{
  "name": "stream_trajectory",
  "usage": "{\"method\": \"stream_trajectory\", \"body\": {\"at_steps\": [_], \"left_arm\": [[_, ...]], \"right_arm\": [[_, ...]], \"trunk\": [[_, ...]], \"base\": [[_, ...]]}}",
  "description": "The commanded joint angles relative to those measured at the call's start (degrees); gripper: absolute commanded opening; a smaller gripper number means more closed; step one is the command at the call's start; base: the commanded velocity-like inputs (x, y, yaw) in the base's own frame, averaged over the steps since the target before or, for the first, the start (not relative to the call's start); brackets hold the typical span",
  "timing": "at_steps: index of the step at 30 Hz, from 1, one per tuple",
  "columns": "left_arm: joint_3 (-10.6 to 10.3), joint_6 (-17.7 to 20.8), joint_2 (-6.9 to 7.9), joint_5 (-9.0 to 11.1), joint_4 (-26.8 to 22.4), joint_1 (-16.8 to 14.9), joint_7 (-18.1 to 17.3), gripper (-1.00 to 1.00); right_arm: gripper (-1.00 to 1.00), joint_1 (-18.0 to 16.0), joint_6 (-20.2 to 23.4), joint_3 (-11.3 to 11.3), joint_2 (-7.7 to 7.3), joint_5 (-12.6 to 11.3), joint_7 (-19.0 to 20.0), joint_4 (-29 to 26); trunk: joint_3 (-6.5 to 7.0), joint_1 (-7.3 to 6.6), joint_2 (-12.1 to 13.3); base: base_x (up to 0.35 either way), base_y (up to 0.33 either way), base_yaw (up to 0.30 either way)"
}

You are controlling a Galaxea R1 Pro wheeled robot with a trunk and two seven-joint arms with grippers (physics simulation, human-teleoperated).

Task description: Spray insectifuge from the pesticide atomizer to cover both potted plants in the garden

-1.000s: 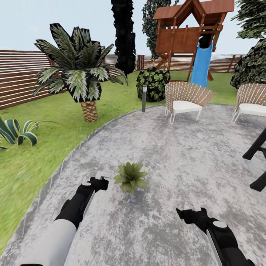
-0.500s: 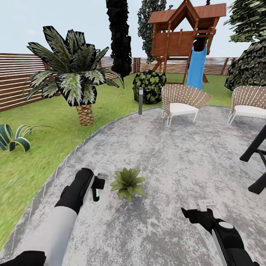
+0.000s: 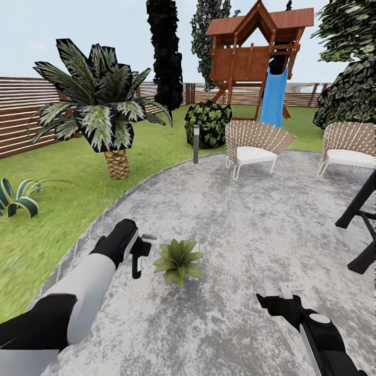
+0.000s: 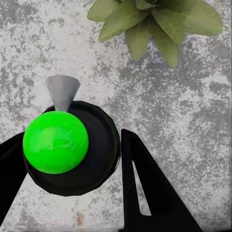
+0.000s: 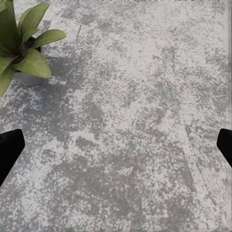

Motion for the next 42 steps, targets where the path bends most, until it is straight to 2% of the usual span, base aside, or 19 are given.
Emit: {"method": "stream_trajectory", "body": {"at_steps": [1, 6, 16, 27, 37, 42], "left_arm": [[0.05, 0.2, -0.01, -0.63, 1.52, -1.11, -0.55, -1.0], [0.09, 0.2, -0.08, -0.65, 6.64, -4.73, -0.56, -1.0], [0.07, 0.2, -0.1, -0.65, 13.38, -5.46, -0.56, -1.0], [0.21, 0.13, -0.1, -0.65, 13.72, -5.34, -0.56, -1.0], [0.35, 0.11, 0.05, -0.65, 13.72, -5.25, -0.56, -1.0], [0.29, 0.11, 0.08, -0.65, 13.72, -5.22, -0.56, -1.0]], "right_arm": [[1.0, -0.03, 0.21, -0.06, 0.01, 0.61, 0.51, -0.07], [1.0, 0.0, 0.21, -0.05, 0.01, 0.61, 0.51, -0.07], [1.0, -0.03, 0.21, -0.03, 0.01, 0.61, 0.51, -0.01], [1.0, -0.02, 0.21, -0.05, 0.01, 0.61, 0.51, -0.07], [1.0, -0.01, 0.21, -0.04, 0.01, 0.61, 0.51, -0.05], [1.0, 0.01, 0.21, -0.04, 0.01, 0.61, 0.51, -0.02]], "trunk": [[0.03, 0.0, -0.03], [0.42, 0.0, -0.03], [1.15, 0.0, -0.03], [1.26, 0.0, -0.03], [2.09, 0.0, -0.03], [2.29, 0.0, -0.03]], "base": [[0.004, 0.0, -0.115], [0.001, 0.0, -0.118], [0.0, 0.0, -0.114], [0.244, 0.0, -0.009], [0.321, 0.0, 0.0], [0.124, 0.0, 0.0]]}}
